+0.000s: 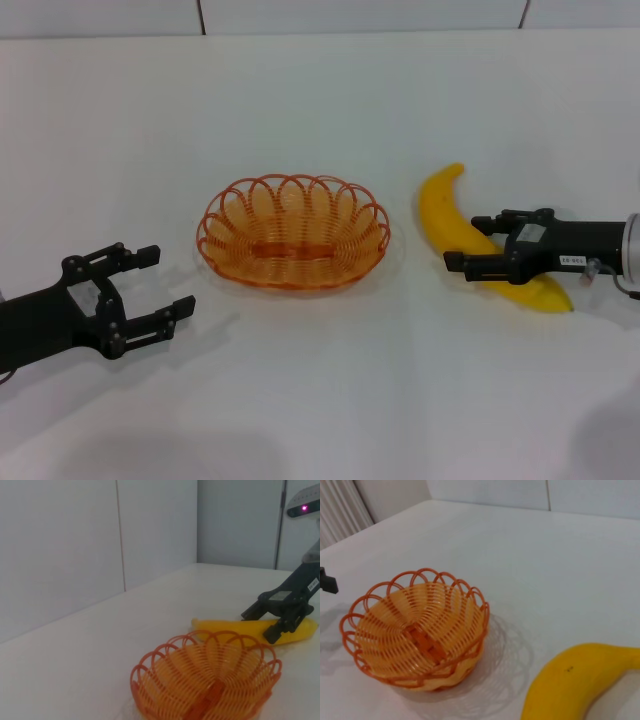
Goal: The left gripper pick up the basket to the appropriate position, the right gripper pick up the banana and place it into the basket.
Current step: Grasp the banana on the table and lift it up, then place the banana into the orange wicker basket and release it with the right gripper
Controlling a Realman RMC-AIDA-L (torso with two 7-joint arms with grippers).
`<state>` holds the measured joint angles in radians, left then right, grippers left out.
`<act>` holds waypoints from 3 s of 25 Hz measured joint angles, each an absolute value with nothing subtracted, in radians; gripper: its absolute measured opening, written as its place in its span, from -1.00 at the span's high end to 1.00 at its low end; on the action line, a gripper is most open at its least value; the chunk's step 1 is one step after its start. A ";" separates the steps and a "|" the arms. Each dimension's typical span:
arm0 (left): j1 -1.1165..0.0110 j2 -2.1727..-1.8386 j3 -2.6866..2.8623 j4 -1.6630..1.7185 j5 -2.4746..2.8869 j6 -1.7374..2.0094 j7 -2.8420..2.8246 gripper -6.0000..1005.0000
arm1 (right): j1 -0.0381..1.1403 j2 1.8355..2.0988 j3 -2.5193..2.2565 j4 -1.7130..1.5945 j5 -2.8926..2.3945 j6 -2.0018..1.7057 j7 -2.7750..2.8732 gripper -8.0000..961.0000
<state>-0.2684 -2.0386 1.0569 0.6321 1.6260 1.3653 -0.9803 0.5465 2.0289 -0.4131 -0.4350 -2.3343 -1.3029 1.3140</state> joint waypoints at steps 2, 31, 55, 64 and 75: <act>-0.268 -2.038 1.057 0.632 1.626 1.365 -0.980 -0.56 | 0.547 2.028 -0.418 -0.434 -2.332 -1.307 1.318 -0.67; -0.263 -2.035 1.042 0.636 1.630 1.403 -0.980 -0.56 | 0.552 2.026 -0.415 -0.447 -2.304 -1.372 1.350 0.04; -0.250 -2.037 1.031 0.622 1.614 1.417 -0.977 -0.56 | 0.714 2.039 -0.570 -0.205 -2.005 -1.492 0.914 0.06; -0.259 -2.036 1.031 0.621 1.612 1.417 -0.978 -0.56 | 0.823 2.048 -0.580 -0.044 -2.002 -1.279 0.804 0.02; -0.256 -2.035 1.031 0.621 1.612 1.417 -0.980 -0.56 | 0.822 2.044 -0.554 -0.035 -1.997 -1.279 0.832 -0.19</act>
